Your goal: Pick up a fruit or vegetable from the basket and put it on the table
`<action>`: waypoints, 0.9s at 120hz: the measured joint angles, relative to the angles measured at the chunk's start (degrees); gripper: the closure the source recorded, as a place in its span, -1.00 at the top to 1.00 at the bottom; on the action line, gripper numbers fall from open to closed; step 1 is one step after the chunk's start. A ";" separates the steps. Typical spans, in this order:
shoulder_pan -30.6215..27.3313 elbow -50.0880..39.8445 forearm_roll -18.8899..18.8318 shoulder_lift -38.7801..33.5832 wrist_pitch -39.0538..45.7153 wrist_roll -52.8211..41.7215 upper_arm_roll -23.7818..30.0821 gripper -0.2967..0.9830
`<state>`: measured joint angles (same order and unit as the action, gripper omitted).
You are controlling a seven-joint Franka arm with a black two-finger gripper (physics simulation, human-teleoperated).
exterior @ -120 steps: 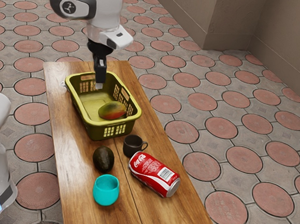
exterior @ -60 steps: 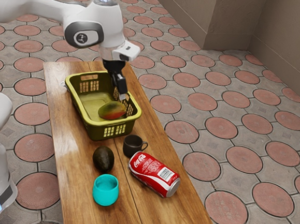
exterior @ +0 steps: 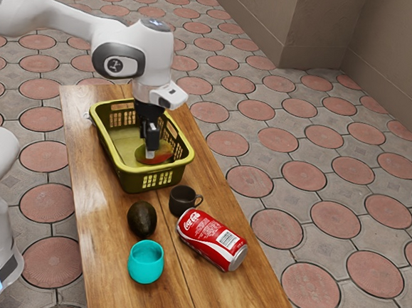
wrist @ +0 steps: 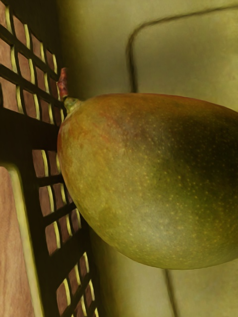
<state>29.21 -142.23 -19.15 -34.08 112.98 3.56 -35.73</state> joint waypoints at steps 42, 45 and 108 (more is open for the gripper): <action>0.01 -1.82 -0.01 2.96 12.12 -0.96 -3.63 0.47; 0.03 -1.93 0.00 3.06 12.69 -1.01 -3.67 0.47; 1.68 0.55 2.10 3.45 8.52 -0.24 -1.39 0.09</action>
<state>30.89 -141.68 -17.05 -30.63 121.50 3.32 -37.11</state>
